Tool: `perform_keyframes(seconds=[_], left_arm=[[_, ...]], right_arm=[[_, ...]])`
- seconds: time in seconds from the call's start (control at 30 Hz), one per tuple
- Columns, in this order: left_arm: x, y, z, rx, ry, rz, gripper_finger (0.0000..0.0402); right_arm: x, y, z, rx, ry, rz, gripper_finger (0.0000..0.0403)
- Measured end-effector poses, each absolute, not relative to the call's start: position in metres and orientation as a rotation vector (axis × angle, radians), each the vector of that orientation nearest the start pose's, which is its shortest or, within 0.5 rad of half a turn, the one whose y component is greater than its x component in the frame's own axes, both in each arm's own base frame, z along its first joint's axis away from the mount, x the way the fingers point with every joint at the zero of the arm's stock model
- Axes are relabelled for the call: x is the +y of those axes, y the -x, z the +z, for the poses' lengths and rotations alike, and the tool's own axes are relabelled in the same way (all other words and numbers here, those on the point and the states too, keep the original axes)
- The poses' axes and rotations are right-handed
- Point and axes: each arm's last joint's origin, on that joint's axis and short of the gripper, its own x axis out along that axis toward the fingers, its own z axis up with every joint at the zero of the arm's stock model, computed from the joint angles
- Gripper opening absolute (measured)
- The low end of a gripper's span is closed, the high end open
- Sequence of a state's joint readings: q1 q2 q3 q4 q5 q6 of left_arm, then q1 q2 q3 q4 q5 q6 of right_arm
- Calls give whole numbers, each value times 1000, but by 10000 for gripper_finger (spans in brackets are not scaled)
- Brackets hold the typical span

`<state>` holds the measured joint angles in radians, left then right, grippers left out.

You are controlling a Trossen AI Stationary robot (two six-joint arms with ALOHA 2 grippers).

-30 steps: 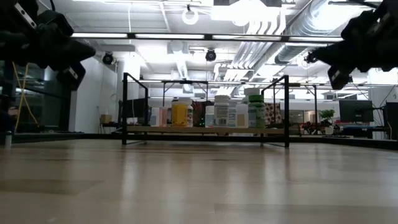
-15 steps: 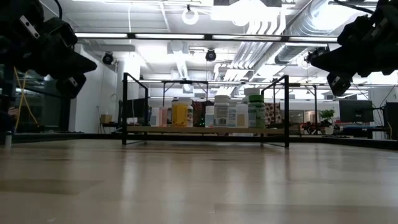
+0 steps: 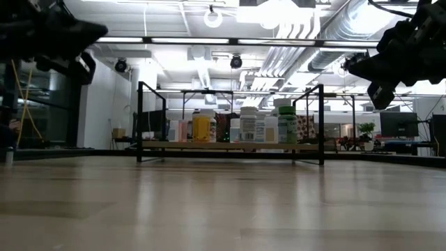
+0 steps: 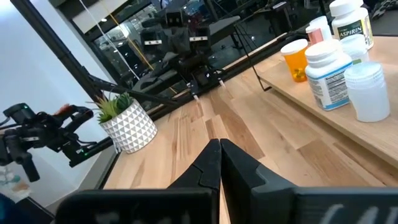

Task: Pick and place medicine bottles onto shelf by color
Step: Return to Home Position

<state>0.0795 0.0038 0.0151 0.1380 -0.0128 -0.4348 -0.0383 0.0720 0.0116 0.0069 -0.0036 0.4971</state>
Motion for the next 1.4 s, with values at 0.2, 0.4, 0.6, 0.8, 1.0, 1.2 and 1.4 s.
perform_keyframes(seconds=[0.2, 0.4, 0.6, 0.8, 1.0, 1.2, 1.4], left_arm=[[8, -95, 185, -199, 427, 50, 3], [8, -95, 186, -204, 427, 49, 3], [8, -95, 186, -203, 427, 49, 3], [8, -95, 186, -203, 427, 49, 3], [8, -95, 186, -203, 427, 49, 3], [8, -95, 186, -203, 427, 49, 3], [8, -95, 186, -203, 427, 49, 3]], right_arm=[[-4, -101, 162, 45, -498, -48, 0], [-4, -101, 162, 45, -498, -48, 0], [-4, -101, 162, 45, -498, -48, 0], [-4, -101, 162, 46, -498, -48, 0], [-4, -101, 162, 46, -498, -48, 0], [-4, -101, 162, 46, -498, -48, 0], [-4, -101, 162, 46, -498, -48, 0]])
